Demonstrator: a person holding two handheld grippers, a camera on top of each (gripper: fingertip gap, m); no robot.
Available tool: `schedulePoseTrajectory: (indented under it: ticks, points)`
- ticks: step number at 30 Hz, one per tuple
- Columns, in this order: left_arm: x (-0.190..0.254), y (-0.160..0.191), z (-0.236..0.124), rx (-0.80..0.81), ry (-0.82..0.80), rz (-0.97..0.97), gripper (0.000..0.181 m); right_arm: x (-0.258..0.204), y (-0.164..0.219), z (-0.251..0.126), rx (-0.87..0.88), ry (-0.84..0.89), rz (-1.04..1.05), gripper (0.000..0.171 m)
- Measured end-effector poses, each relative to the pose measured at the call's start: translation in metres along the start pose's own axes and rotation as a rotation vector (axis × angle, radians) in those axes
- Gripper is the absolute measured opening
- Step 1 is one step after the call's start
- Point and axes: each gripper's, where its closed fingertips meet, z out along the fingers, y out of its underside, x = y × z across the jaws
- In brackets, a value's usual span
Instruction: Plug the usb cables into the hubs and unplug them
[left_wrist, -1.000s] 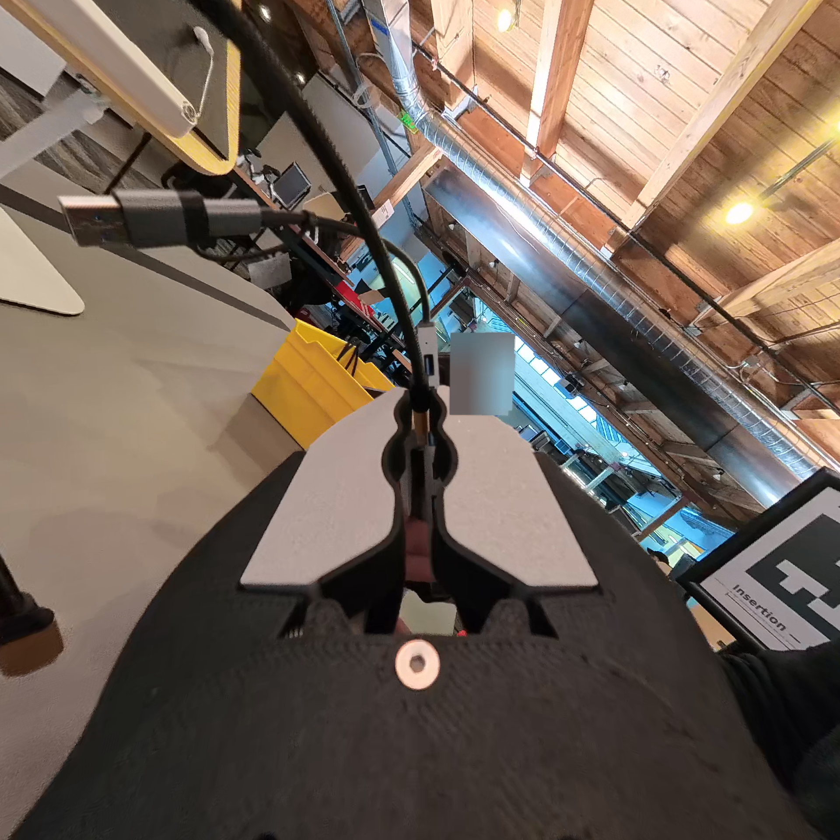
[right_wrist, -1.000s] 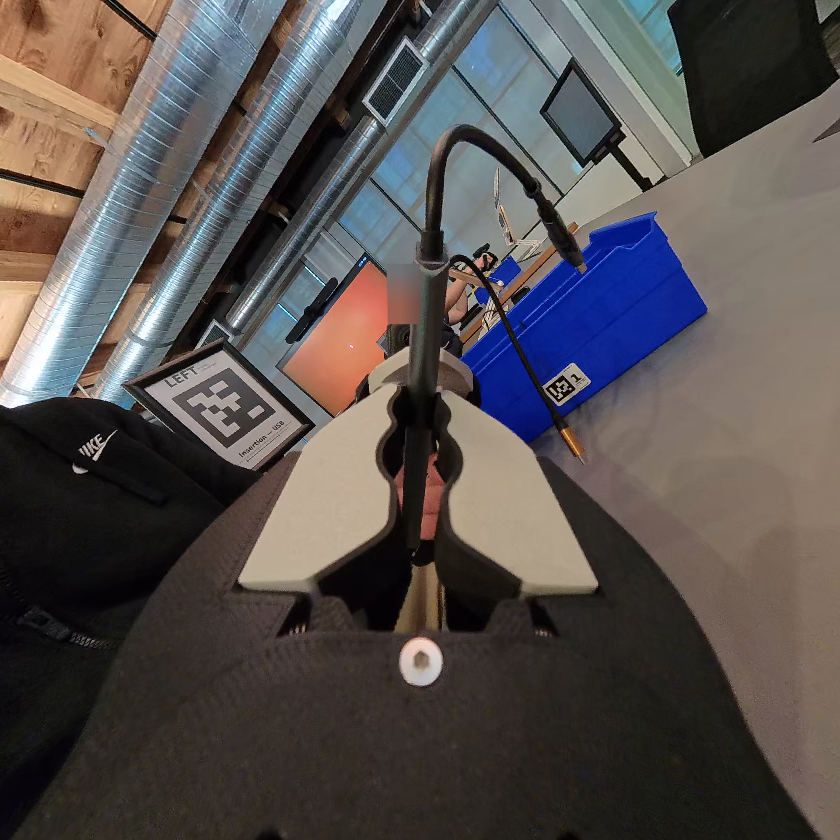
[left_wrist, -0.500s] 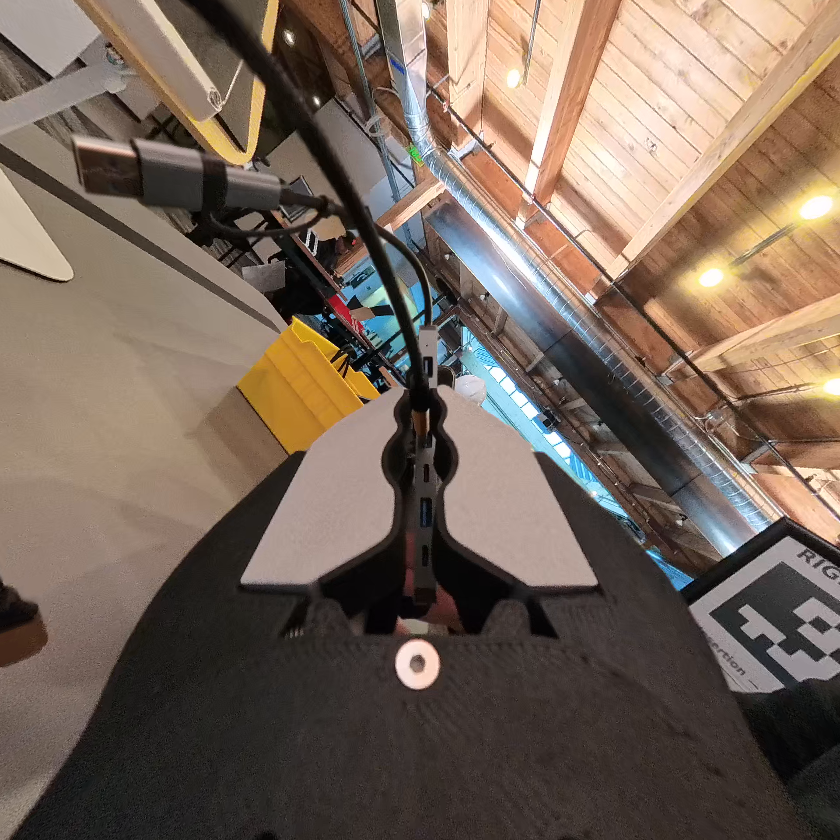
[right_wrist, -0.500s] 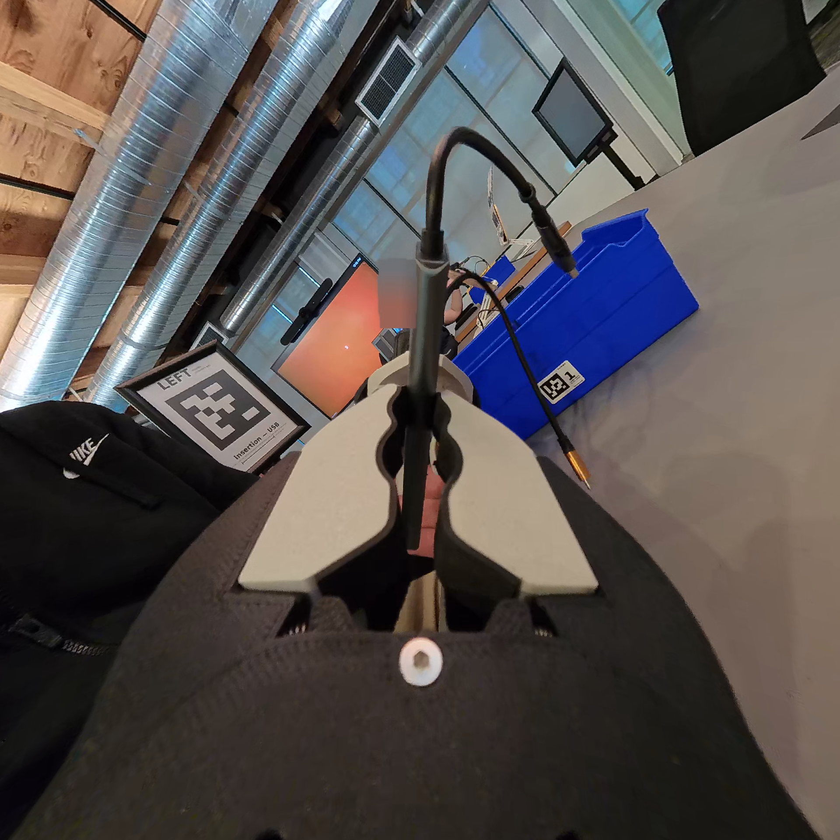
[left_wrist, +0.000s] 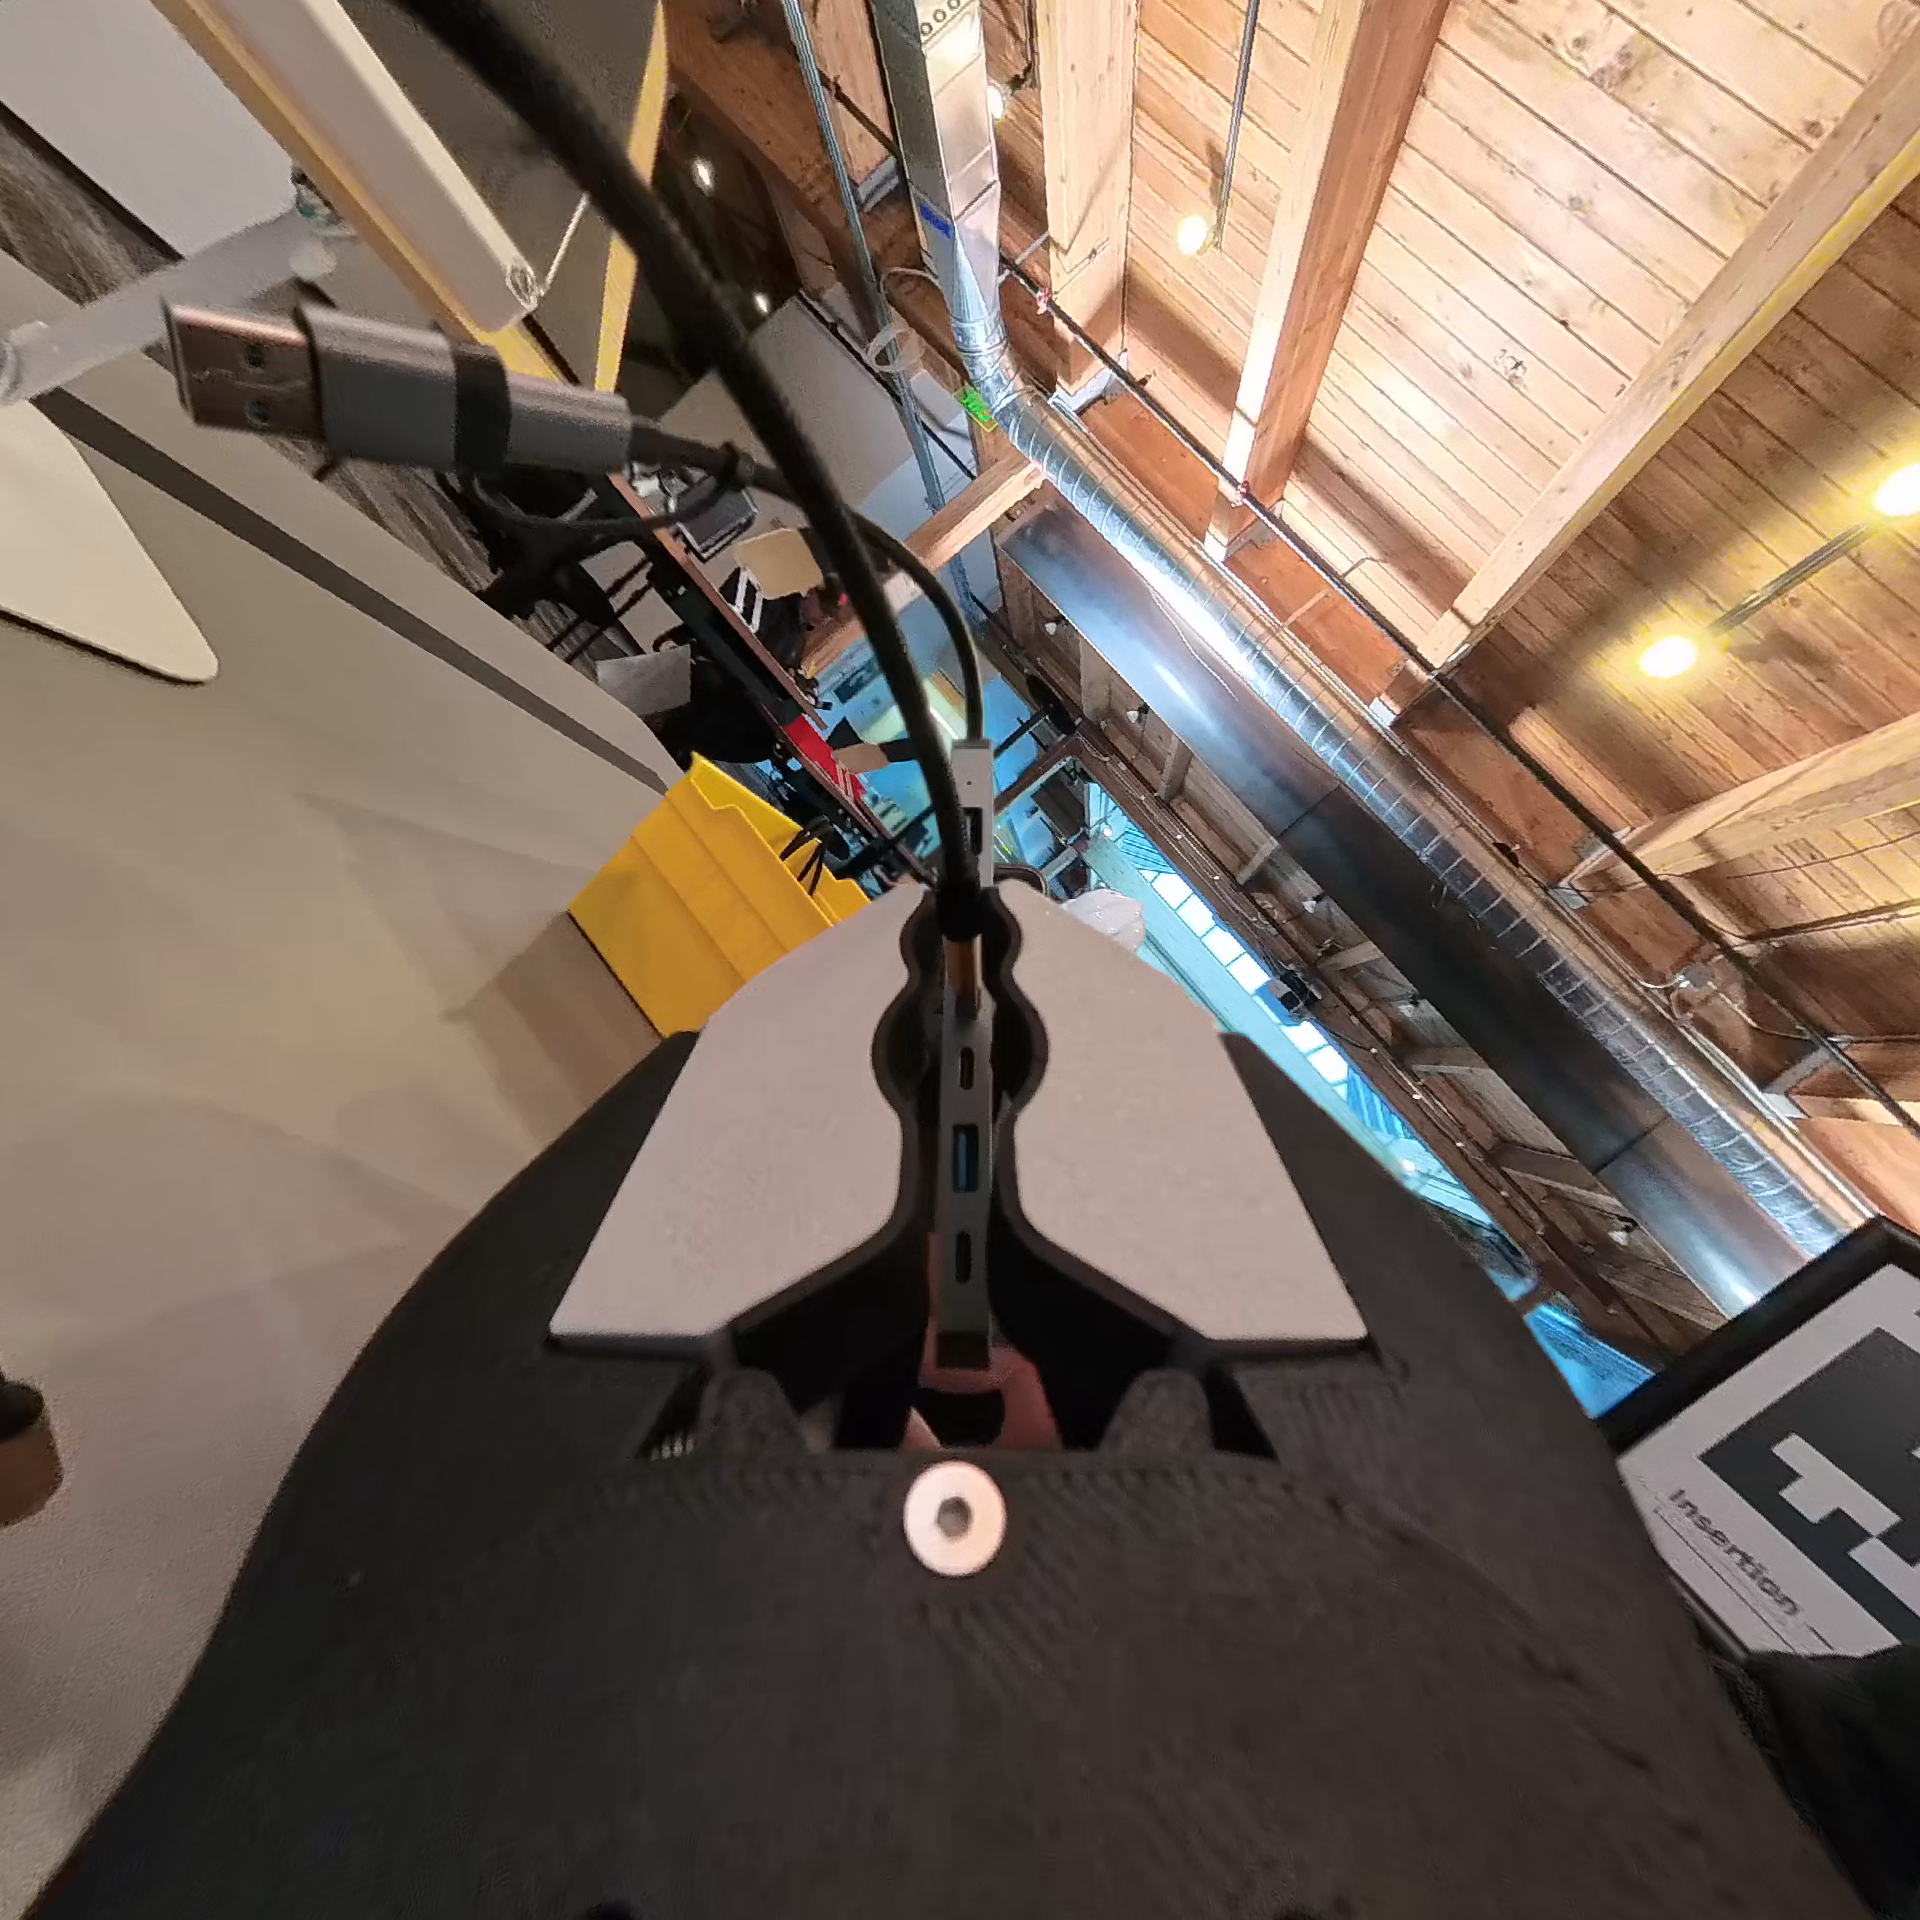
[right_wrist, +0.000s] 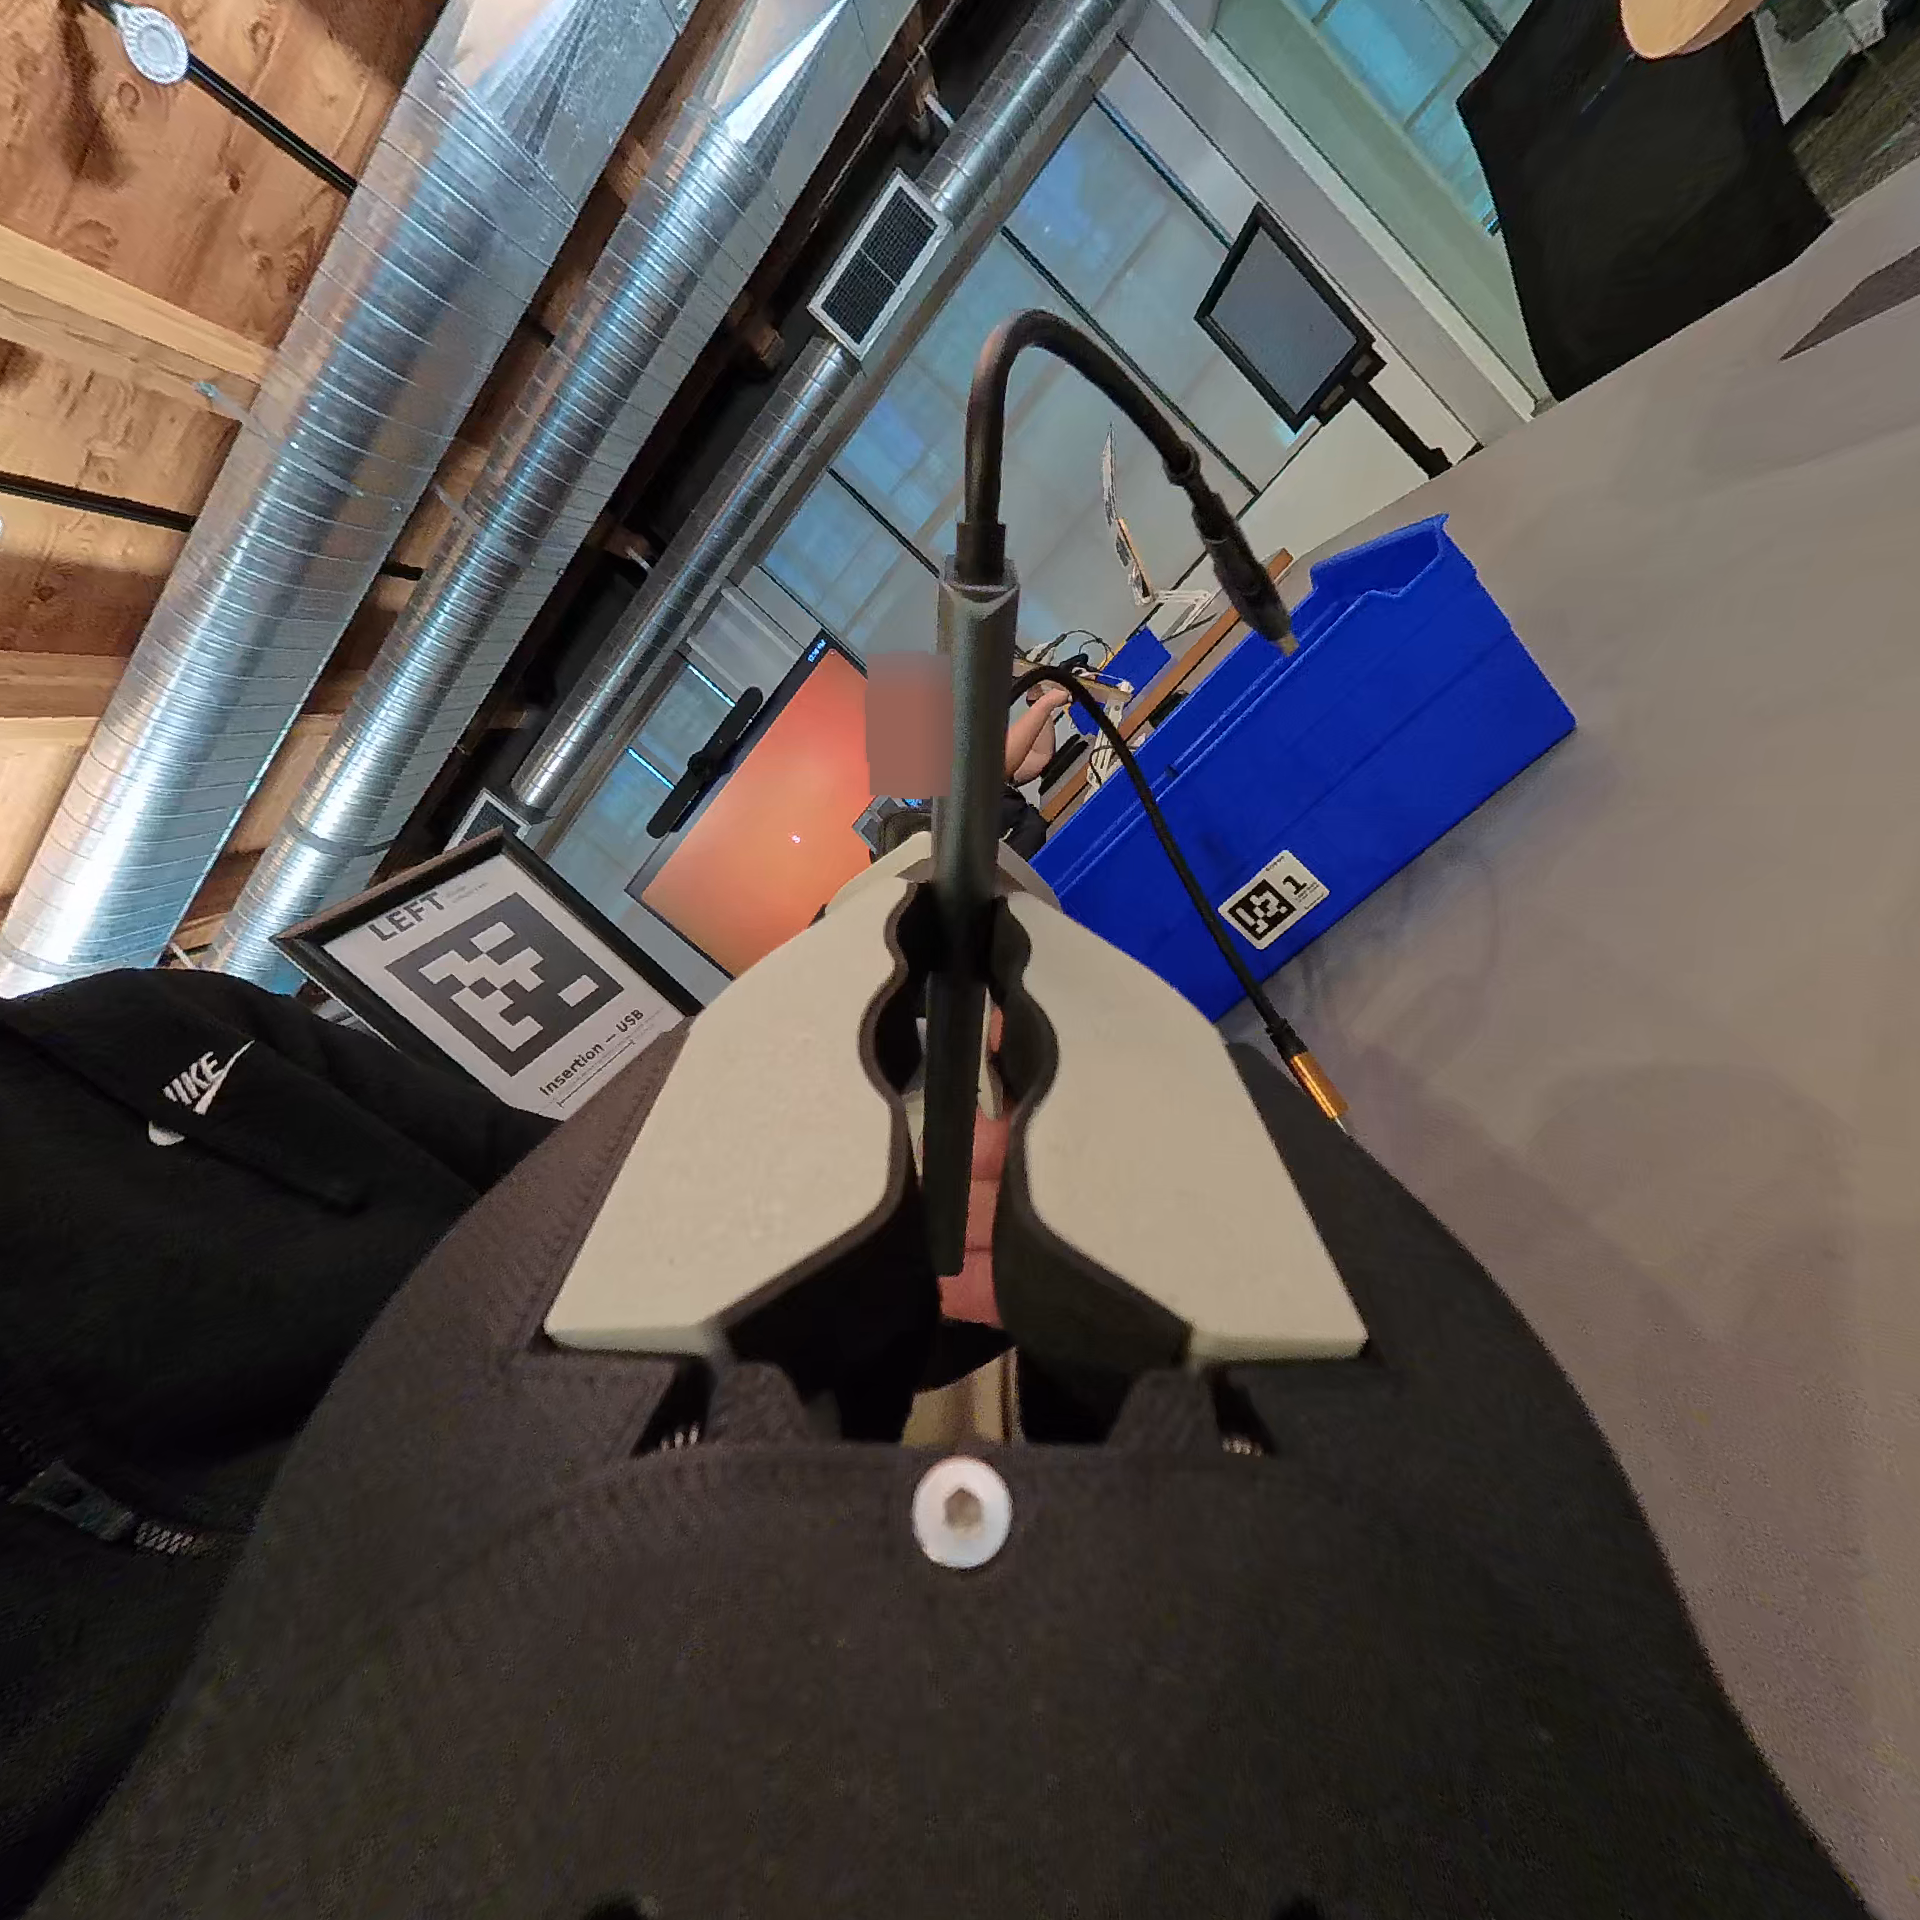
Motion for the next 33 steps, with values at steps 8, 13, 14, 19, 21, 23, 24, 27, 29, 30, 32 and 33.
schedulePoseTrajectory:
  ticks: [8, 13, 14, 19, 21, 23, 24, 27, 29, 30, 32, 33]
  points:
    - [0.000, -0.002, 0.001, 0.017, -0.001, -0.013, 0.007, 0.000, 0.001, 0.001, 0.006, -0.001, 0.004, 0.010]
    - [-0.002, -0.003, 0.001, 0.023, 0.007, -0.025, 0.007, 0.001, 0.001, 0.002, 0.021, -0.002, 0.012, 0.011]
    - [-0.001, -0.003, 0.001, 0.025, 0.013, -0.031, 0.007, 0.000, 0.001, 0.002, 0.020, -0.011, 0.016, 0.011]
    - [-0.004, -0.004, 0.000, 0.024, 0.007, -0.047, 0.008, -0.002, 0.011, 0.006, -0.040, -0.022, 0.023, 0.015]
    - [-0.005, -0.004, -0.001, 0.024, 0.005, -0.050, 0.007, 0.000, 0.014, 0.007, -0.058, -0.010, 0.020, 0.014]
    - [-0.006, -0.003, -0.001, 0.025, 0.002, -0.052, 0.008, 0.001, 0.018, 0.007, -0.088, -0.006, 0.032, 0.013]
    - [-0.006, -0.003, -0.001, 0.024, 0.005, -0.055, 0.008, 0.001, 0.021, 0.007, -0.104, -0.006, 0.038, 0.012]
    - [-0.003, -0.003, 0.001, 0.016, 0.017, -0.043, 0.008, 0.004, 0.031, 0.009, -0.165, 0.015, 0.055, 0.012]
    - [-0.003, -0.003, 0.001, 0.009, 0.019, -0.029, 0.007, 0.005, 0.033, 0.010, -0.182, 0.029, 0.060, 0.012]
    - [-0.005, -0.003, 0.001, -0.002, 0.012, -0.028, 0.007, 0.006, 0.031, 0.009, -0.176, 0.043, 0.039, 0.012]
    - [-0.005, -0.001, 0.000, -0.017, 0.014, -0.011, 0.007, 0.004, 0.029, 0.008, -0.180, 0.046, 0.021, 0.011]
    - [-0.004, -0.002, -0.001, -0.023, 0.016, -0.007, 0.007, 0.004, 0.029, 0.007, -0.186, 0.050, 0.011, 0.011]
